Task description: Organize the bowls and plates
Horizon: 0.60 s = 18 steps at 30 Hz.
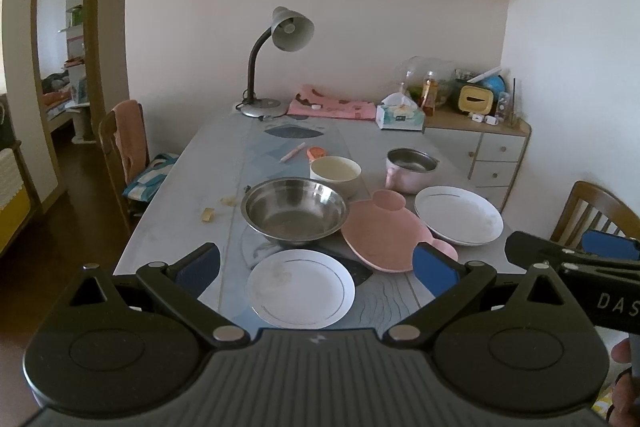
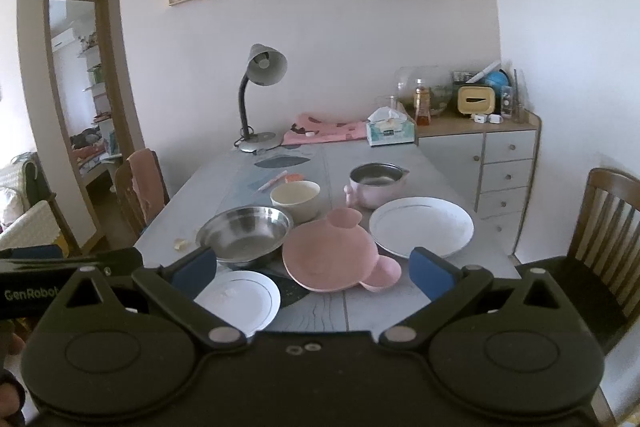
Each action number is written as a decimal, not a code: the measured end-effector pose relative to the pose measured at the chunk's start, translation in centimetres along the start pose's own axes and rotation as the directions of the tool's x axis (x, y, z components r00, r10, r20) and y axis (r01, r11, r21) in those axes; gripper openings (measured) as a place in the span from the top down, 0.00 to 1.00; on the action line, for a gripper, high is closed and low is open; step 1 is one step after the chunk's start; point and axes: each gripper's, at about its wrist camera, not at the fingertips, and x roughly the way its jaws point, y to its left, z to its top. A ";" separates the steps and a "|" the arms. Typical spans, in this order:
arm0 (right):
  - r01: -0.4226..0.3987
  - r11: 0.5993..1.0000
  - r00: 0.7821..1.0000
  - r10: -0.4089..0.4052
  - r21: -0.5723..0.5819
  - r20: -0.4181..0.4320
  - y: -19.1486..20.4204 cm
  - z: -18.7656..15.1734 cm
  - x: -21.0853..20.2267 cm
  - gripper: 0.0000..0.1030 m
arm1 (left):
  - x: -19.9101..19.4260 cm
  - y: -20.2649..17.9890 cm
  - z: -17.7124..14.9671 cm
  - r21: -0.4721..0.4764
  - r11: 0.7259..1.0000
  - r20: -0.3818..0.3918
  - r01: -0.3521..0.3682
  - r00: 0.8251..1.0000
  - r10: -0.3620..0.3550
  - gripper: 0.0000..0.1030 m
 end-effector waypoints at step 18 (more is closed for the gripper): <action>-0.061 0.997 0.998 0.061 -0.047 -0.015 -3.6 2.0 3.0 0.00 | 3.2 -4.0 0.8 0.015 0.996 -0.026 -0.093 0.995 0.094 0.00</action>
